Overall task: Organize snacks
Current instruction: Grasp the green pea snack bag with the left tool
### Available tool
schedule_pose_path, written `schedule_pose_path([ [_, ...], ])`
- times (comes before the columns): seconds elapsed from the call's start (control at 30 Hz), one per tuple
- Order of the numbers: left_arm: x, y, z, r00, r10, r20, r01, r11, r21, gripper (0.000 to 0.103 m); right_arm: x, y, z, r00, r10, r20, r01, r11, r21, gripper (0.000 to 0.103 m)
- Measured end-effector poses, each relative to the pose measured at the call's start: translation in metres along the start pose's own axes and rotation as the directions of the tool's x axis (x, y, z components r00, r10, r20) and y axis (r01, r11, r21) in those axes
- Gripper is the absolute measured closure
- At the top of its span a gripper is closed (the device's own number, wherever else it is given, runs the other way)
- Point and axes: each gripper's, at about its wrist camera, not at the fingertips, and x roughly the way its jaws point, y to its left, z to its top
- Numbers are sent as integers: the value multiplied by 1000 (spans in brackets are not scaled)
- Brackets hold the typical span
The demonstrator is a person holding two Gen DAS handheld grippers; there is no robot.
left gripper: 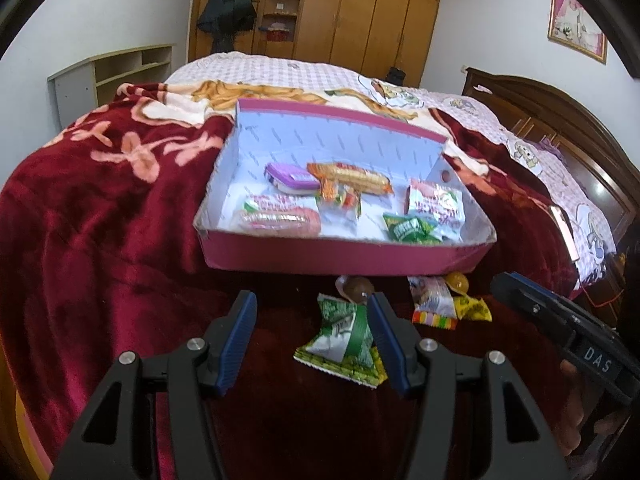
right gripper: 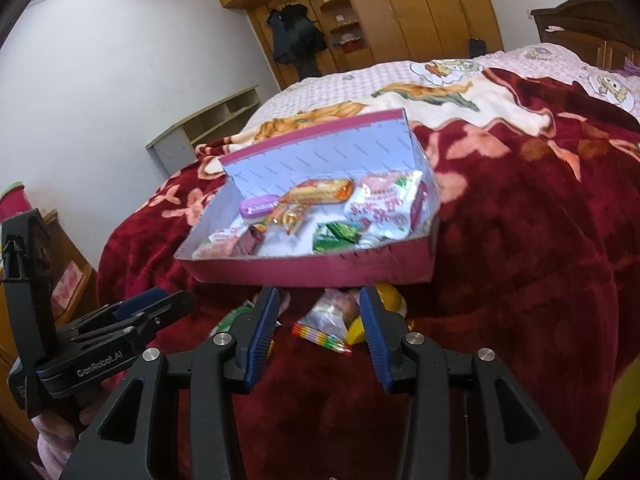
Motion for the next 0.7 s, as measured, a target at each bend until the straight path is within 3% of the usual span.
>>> schedule_pose_path([
  [0.37, 17, -10, -13, 998, -42, -46, 43, 999, 20, 42, 11, -20, -17, 999, -34, -36, 35, 999, 36, 60],
  [0.7, 34, -13, -20, 998, -11, -57, 12, 1000, 19, 42, 17, -26, -23, 998, -31, -45, 34, 998, 49, 60],
])
